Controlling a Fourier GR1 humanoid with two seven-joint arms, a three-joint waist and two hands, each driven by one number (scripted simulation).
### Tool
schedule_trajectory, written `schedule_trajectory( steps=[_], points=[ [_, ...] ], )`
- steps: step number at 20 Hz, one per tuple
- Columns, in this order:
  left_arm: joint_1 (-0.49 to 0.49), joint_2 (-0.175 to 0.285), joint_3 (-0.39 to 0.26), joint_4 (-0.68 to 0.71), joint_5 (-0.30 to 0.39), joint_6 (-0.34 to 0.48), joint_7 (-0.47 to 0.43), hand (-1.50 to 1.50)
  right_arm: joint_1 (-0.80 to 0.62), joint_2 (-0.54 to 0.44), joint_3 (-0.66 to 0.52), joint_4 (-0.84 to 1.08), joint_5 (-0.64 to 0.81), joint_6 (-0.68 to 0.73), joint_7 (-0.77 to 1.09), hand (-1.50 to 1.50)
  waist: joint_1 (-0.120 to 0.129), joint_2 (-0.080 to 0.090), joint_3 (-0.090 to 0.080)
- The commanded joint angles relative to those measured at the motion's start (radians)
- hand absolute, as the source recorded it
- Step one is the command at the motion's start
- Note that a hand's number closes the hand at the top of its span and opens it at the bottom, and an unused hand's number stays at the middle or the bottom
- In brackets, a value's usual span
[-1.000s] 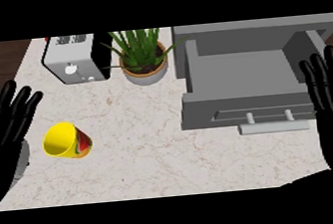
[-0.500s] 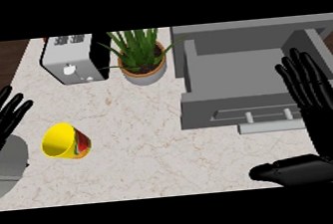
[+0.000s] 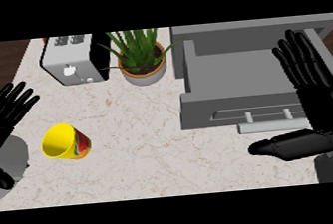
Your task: Pick up the cup, place it into the drawer and close the drawer
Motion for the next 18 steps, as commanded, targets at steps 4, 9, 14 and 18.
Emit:
schedule_trajectory(
  steps=[4,9,14,18],
  points=[
    [-0.018,0.016,0.012,0.25,-0.284,-0.035,-0.274,-1.5,-0.034,-0.016,-0.036,0.011,-0.008,0.011,0.011,-1.5,-0.002,0.001,-0.003],
    [-0.089,0.028,-0.014,0.44,-0.38,-0.004,-0.403,-1.5,-0.118,-0.04,-0.077,0.092,-0.041,0.033,0.011,-1.5,-0.009,0.007,-0.004],
    [-0.097,-0.005,-0.052,0.509,-0.455,0.08,-0.51,-1.5,-0.057,-0.018,-0.037,-0.043,-0.036,0.012,0.078,-1.5,-0.023,0.005,-0.005],
    [-0.082,-0.015,-0.098,0.588,-0.53,0.128,-0.642,-1.5,-0.149,-0.012,-0.051,0.088,-0.023,0.009,0.023,-1.5,-0.011,0.012,-0.006]
  ],
)
